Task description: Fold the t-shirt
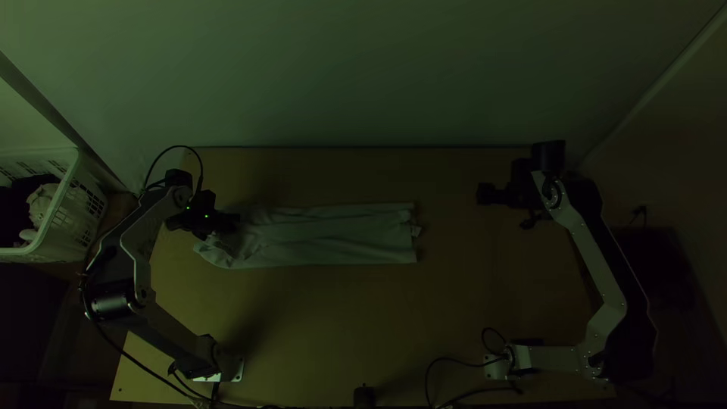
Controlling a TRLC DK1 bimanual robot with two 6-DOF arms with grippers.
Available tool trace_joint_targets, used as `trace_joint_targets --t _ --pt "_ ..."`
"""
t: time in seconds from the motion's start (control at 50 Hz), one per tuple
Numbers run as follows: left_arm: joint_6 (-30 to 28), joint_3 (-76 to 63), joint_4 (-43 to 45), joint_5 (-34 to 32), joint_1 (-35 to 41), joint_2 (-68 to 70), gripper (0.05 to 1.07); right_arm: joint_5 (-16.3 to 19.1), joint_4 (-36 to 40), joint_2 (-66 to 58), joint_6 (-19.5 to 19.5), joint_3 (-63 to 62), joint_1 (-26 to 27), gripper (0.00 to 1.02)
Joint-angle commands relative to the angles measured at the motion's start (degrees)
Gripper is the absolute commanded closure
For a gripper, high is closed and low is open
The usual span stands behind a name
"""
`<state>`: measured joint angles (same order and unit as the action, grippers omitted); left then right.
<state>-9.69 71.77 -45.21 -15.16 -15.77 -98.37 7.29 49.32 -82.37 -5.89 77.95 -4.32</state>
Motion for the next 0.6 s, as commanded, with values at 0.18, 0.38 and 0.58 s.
trace_joint_targets --t 0.18,0.38,0.58 --pt "-11.1 9.6 -5.6 4.9 -13.1 -1.7 1.04 -0.2 -2.7 -2.1 3.1 -2.6 2.7 0.03" --pt "-13.4 19.0 -16.7 5.7 -16.3 -2.4 1.04 -0.2 -3.4 -2.7 3.9 -3.5 4.1 0.03" --pt "-10.5 30.2 -30.7 5.7 -7.4 1.1 1.04 -0.1 -3.7 -1.7 3.9 -4.7 4.0 0.03"
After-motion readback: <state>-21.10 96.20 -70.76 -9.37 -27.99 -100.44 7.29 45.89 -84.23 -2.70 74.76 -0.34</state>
